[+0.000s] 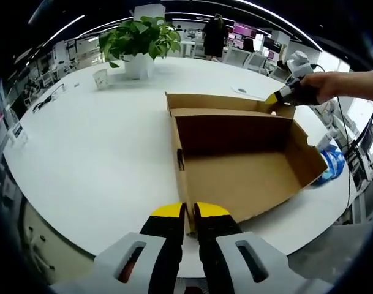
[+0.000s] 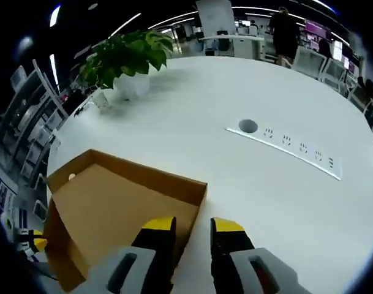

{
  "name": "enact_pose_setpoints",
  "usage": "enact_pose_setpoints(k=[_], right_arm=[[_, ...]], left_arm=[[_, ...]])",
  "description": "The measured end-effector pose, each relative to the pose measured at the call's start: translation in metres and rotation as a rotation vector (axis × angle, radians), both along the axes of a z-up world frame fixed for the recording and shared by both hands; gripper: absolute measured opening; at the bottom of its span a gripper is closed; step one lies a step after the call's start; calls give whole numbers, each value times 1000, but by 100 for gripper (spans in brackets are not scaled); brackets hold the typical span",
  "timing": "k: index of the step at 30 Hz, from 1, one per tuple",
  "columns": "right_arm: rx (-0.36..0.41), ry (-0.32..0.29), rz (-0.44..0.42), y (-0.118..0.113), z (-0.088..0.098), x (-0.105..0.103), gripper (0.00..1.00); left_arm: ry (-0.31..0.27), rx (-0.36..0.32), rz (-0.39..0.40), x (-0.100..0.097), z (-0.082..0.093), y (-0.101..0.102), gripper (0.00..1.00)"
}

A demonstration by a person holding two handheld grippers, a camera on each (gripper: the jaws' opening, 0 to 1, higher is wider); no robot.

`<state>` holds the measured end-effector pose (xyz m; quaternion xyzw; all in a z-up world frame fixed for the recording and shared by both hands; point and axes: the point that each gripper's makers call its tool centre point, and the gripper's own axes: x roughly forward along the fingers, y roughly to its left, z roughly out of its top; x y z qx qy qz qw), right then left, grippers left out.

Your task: Operate the shoe box by opening the lid, removing the specified soft item, and placing it in the target area until the item is outside and the box remains undamaged.

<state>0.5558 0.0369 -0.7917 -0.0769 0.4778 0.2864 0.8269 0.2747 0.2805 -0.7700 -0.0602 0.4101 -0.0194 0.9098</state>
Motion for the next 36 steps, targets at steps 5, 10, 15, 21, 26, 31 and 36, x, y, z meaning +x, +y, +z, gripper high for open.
enact_pose_setpoints(k=[5,10,15,21,26,31,36], right_arm=[[-77,-67,38,3,0,4,1],[-63,-86,33,4,11,2,0],[-46,-112,36,2,34,-23,0],[-25,-163,43,0,55,-24,0],[2,-217,40,-5,74,-27,0],[24,-275,43,-9,94,-36,0],[59,-310,41,-10,110,-46,0]], left_arm=[[-2,-10,7,0,1,0,5],[-1,-9,5,0,1,0,5],[0,-13,11,-1,1,0,4],[1,-13,16,-2,0,1,4],[0,-8,8,-1,0,0,4],[0,2,-1,-1,1,-1,4],[-3,7,-5,0,1,-1,4]])
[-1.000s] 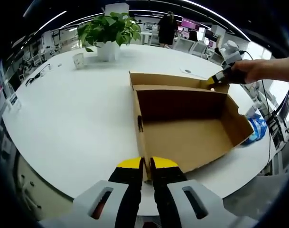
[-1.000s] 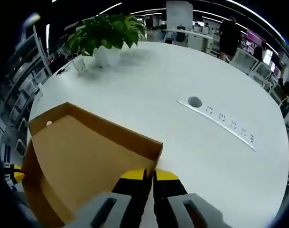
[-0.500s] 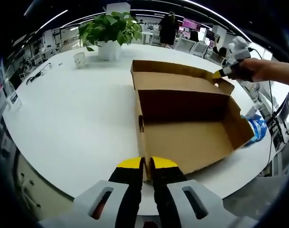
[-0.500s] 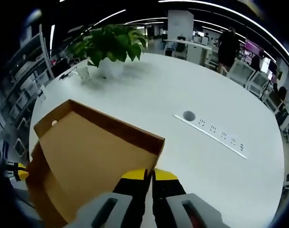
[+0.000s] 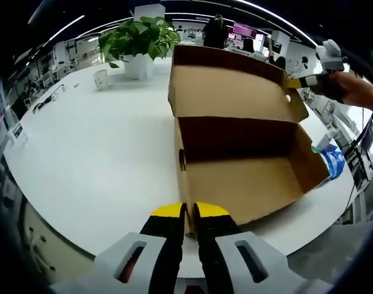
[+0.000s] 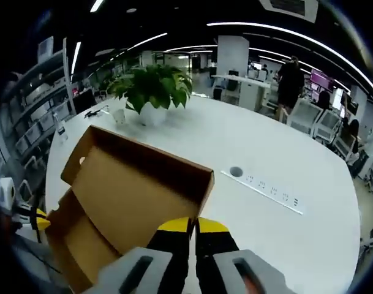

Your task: Operate the shoe box by opening the lid, removing the specified soft item, and placing it in the target area until the item is outside and the box remains undamaged.

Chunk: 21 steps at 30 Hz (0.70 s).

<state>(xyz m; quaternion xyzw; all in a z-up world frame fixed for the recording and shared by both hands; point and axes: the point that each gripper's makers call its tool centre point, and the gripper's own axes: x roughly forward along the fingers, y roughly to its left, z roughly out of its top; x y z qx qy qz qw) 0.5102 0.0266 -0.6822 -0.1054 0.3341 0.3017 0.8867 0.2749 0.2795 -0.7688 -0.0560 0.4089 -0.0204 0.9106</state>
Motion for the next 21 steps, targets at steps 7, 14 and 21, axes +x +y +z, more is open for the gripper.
enact_pose_setpoints(k=[7,14,21], right_arm=[[38,-44,-5,-2,18,-19,0],[145,-82,-5,-3,38,-43,0],[135,-116,5,-5,35,-70,0]], left_arm=[[-7,5,-12,1,1,-2,4],[-13,-11,-39,2,1,-10,6],[-19,-4,-64,3,1,-14,8]])
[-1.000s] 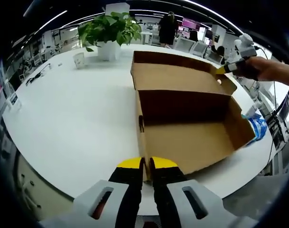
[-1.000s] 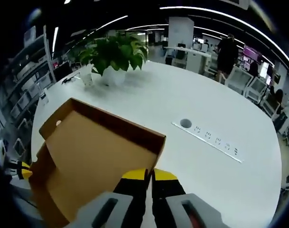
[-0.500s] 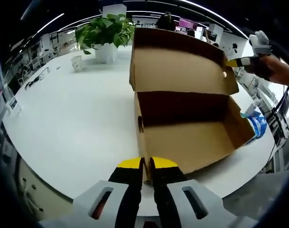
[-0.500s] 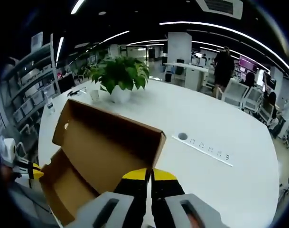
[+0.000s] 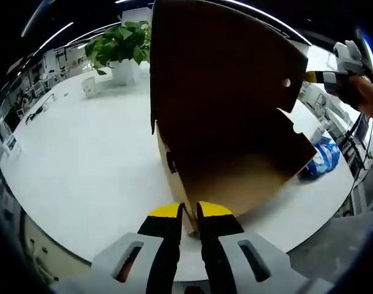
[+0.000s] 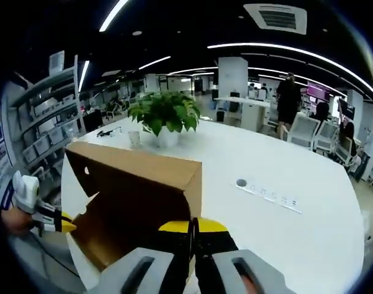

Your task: Operate the shoe box by opening the lid, removing the specified soft item, and placing it in the target area until the item is outside and the box remains undamaged.

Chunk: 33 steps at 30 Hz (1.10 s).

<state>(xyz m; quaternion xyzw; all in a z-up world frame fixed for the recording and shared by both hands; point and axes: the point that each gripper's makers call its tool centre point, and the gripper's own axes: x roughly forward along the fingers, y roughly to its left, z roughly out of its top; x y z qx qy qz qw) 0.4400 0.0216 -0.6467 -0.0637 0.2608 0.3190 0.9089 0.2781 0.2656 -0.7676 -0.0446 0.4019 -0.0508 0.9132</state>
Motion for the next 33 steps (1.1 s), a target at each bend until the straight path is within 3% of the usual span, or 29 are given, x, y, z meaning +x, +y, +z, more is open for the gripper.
enact_pose_setpoints(k=[12,27,30,33], right_arm=[[49,1,-18,-17,-15,-26,0],[57,-17,-56,-30,-36,-57,0],[67,1,-68,-32,-44,-63,0],[78,21,-80,-35,-50,-69,0]], left_arm=[[-4,7,16,1,0,4,6],[-6,-5,5,0,-1,-2,7],[-8,-34,28,-1,0,-1,7],[-4,-21,19,-1,0,-2,7]])
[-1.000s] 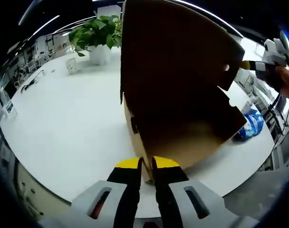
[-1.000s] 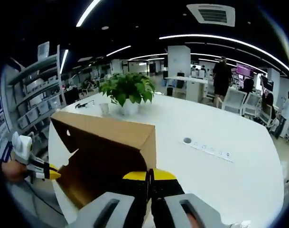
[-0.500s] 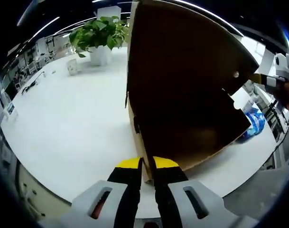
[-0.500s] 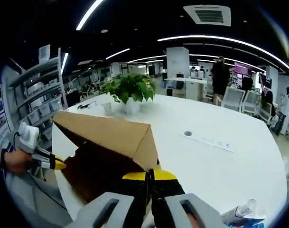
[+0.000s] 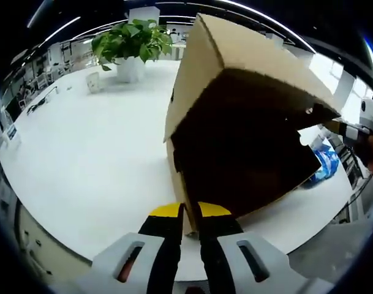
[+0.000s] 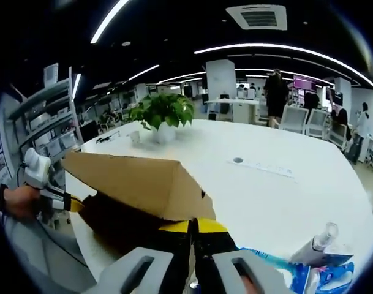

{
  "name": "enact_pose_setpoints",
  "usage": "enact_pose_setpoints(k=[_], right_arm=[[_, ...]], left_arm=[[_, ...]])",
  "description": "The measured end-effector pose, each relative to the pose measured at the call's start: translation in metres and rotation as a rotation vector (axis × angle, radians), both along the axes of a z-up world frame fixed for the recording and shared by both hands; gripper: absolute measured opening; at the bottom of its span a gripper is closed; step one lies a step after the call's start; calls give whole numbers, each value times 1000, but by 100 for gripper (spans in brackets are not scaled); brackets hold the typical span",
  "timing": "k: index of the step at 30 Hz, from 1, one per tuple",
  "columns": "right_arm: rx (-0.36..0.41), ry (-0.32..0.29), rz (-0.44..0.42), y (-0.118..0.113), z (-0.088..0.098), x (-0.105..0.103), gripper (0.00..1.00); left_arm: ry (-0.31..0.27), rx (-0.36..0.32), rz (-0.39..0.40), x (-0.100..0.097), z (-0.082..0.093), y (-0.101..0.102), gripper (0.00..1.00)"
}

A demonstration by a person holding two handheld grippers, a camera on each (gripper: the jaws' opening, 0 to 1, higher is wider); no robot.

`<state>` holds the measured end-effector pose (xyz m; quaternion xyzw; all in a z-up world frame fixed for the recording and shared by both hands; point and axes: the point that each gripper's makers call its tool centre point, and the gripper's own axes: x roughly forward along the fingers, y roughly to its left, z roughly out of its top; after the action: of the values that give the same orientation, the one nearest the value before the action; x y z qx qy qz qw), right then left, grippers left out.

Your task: Operate the shoe box by opening the lid, removing the specified soft item, and placing it in the target area until the item is outside and the box remains undamaged.

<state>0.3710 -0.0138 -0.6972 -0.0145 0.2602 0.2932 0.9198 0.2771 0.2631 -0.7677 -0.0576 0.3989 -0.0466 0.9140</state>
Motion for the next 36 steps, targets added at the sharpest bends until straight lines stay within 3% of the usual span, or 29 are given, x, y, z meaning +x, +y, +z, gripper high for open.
enact_pose_setpoints(k=[10,16,19,22,36], right_arm=[[70,65,-43,-11,-21,-17,0],[94,86,-60,-14,-27,-22,0],[120,97,-73,-17,-29,-24,0],[126,103,-78,-17,-31,-26,0],[137,162,-84,-18,-55,-40,0]], left_arm=[[-10,-7,5,0,7,-3,7],[-32,8,1,3,19,-3,7],[-49,47,-14,5,26,0,3],[-83,34,-32,8,36,-5,0],[-81,10,-42,0,33,-10,0]])
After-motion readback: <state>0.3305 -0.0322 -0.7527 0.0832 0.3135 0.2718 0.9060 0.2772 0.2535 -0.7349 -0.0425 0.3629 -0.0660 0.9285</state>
